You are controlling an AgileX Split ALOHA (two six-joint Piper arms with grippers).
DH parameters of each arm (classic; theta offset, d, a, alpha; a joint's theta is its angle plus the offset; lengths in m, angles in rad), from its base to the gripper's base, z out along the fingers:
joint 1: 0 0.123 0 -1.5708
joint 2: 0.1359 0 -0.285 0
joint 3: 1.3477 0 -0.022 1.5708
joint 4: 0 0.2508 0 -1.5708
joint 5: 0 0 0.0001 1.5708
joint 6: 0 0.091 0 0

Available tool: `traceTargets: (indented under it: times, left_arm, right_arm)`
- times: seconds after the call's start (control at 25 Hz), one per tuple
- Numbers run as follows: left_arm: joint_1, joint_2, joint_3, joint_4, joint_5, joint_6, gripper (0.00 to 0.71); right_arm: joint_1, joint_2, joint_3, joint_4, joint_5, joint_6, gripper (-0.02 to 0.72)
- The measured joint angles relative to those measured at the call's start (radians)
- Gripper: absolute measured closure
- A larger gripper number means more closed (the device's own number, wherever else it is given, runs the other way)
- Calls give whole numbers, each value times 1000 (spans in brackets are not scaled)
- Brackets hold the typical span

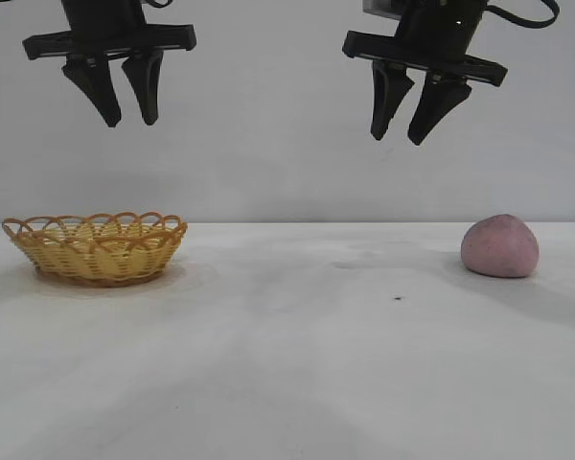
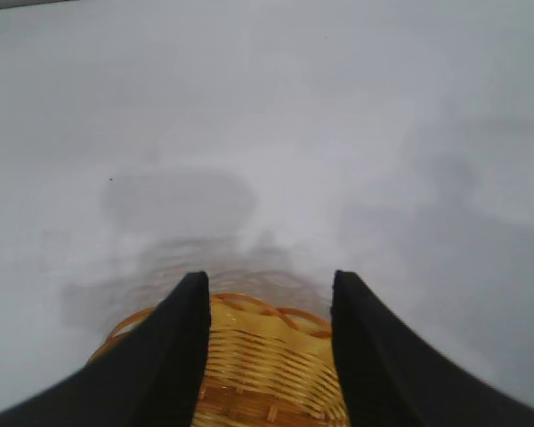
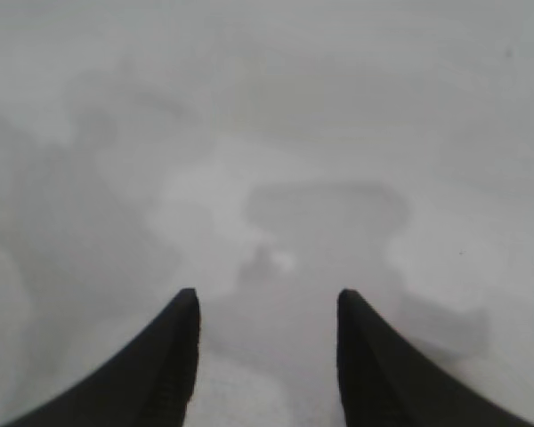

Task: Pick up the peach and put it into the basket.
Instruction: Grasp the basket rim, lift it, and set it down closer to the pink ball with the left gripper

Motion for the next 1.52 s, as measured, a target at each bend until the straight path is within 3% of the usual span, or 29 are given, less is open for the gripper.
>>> traceTargets:
  times: [0.36, 0.52, 0.88, 1.36, 1.44, 1.52]
  left_arm:
    - [0, 0, 0, 1, 6, 0, 433]
    - [2, 6, -2, 68, 59, 0, 433]
    - [118, 107, -1, 19, 188, 101, 433]
    - [131, 219, 0, -7, 174, 116, 433]
    - [133, 221, 0, -28, 174, 132, 589]
    - [133, 218, 0, -69, 163, 139, 627]
  right_arm:
    - [0, 0, 0, 0, 0, 2, 368]
    - [0, 0, 0, 0, 2, 2, 368]
    - [0, 0, 0, 0, 9, 2, 368]
    - [0, 0, 0, 0, 18, 2, 368]
    - [0, 0, 0, 0, 19, 2, 368]
    - [0, 0, 0, 0, 19, 2, 368]
